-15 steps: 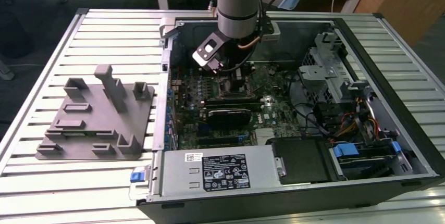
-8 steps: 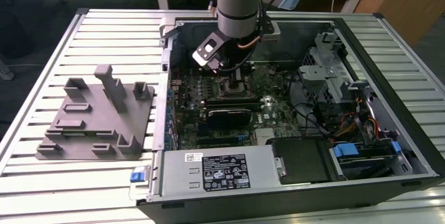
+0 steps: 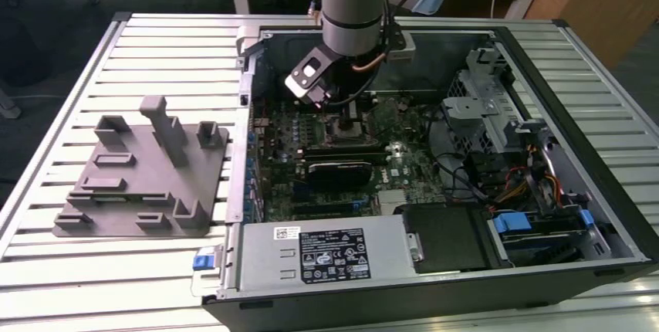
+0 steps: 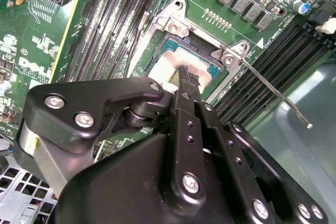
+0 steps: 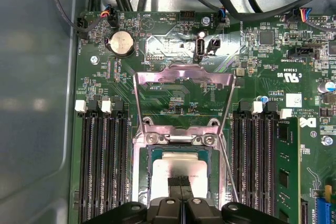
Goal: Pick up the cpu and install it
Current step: 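Place the cpu into insertion slot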
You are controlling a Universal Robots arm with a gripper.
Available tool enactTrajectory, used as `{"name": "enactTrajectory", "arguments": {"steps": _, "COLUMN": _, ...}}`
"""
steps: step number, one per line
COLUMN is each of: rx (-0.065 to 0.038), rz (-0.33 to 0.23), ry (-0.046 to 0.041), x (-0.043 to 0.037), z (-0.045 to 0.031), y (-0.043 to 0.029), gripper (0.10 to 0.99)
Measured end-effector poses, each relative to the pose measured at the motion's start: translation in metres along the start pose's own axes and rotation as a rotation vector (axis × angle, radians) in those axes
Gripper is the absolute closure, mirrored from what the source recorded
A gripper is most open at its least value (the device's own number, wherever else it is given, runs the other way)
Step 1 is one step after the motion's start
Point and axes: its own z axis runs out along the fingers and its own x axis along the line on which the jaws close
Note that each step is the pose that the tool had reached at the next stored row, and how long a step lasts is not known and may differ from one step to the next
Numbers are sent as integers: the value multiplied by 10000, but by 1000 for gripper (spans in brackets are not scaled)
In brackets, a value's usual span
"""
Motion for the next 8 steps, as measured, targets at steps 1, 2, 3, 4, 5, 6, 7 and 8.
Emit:
{"name": "enactTrajectory", "arguments": {"steps": 1, "rx": -1, "rz": 1, "ry": 0, "x": 0, "z": -1, "y": 0, "gripper": 980}}
{"name": "enactTrajectory", "arguments": {"steps": 2, "rx": 0, "rz": 0, "ry": 0, "x": 0, "z": 0, "y": 0, "gripper": 980}}
{"name": "enactTrajectory", "arguments": {"steps": 3, "rx": -1, "rz": 0, "ry": 1, "x": 0, "z": 3, "y": 0, "gripper": 980}}
{"name": "enactTrajectory", "arguments": {"steps": 4, "rx": 0, "rz": 0, "ry": 1, "x": 0, "z": 8, "y": 0, "gripper": 980}}
{"name": "enactTrajectory", "arguments": {"steps": 5, "rx": 0, "rz": 0, "ry": 0, "x": 0, "z": 13, "y": -1, "gripper": 980}}
{"name": "enactTrajectory", "arguments": {"steps": 6, "rx": 1, "rz": 0, "ry": -1, "x": -1, "z": 15, "y": -1, "gripper": 980}}
{"name": "enactTrajectory", "arguments": {"steps": 7, "rx": 1, "rz": 0, "ry": -2, "x": -1, "z": 15, "y": -1, "gripper": 980}}
{"name": "enactTrajectory", "arguments": {"steps": 8, "rx": 2, "rz": 0, "ry": -3, "x": -1, "z": 15, "y": -1, "gripper": 980}}
